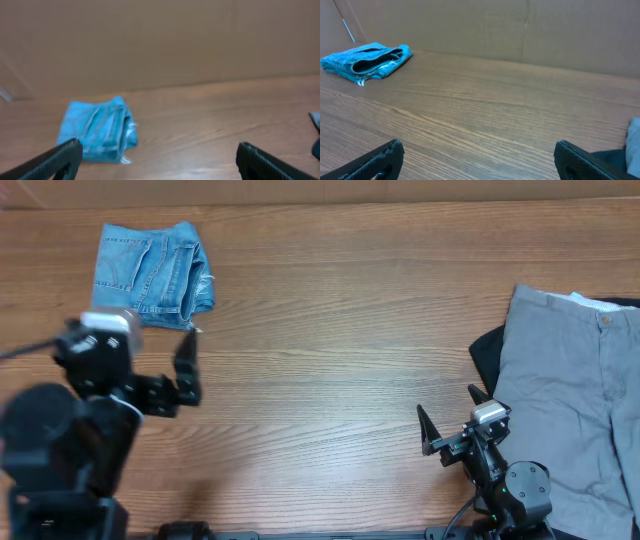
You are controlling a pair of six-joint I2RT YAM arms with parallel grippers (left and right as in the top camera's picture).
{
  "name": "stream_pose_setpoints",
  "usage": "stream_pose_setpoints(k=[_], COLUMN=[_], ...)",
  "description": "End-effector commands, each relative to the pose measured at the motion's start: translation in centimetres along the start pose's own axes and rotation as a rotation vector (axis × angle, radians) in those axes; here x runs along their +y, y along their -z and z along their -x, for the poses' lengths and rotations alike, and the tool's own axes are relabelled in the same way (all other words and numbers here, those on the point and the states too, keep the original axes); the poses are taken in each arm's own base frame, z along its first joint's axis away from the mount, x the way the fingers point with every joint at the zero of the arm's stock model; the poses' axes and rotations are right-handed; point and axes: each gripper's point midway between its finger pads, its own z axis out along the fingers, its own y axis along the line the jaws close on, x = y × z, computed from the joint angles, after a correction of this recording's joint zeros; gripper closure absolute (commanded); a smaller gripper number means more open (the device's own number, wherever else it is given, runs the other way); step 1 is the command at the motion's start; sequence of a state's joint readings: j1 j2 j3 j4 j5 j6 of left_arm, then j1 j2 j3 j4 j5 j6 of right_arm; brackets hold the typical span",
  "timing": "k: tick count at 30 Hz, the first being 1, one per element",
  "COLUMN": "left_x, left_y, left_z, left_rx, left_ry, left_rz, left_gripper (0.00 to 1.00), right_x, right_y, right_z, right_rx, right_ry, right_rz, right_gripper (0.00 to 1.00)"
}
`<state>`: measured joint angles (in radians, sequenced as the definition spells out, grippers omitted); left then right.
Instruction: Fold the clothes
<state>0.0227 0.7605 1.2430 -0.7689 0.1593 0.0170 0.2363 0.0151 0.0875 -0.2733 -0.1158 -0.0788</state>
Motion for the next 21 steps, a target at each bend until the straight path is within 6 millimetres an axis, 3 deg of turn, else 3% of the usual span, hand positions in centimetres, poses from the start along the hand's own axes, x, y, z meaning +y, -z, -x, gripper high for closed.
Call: stream_pose_setpoints(k=[1, 11, 21], left_x=[-0.7, -1.1, -1.1], left_y=[-0.4, -0.8, -3.6], left_z=[-4.1, -14.0, -20.3], left_rx=[0.003, -0.088, -0.176], left_ry=[-0.033, -0.07, -0.055], left_rz=[-0.035, -0.048, -0.068], left_gripper=[0.0, 0.0, 0.0], right_x=[0.0, 0.0, 0.0], right_y=[0.1, 0.1, 0.1], right_z=[0.2, 0.2, 0.2], right_rx=[-0.015, -0.015, -0.015], right_ry=[0.005, 0.005, 0.005], right_rz=[0.0, 0.0, 0.0], right_gripper=[0.0, 0.0, 0.0])
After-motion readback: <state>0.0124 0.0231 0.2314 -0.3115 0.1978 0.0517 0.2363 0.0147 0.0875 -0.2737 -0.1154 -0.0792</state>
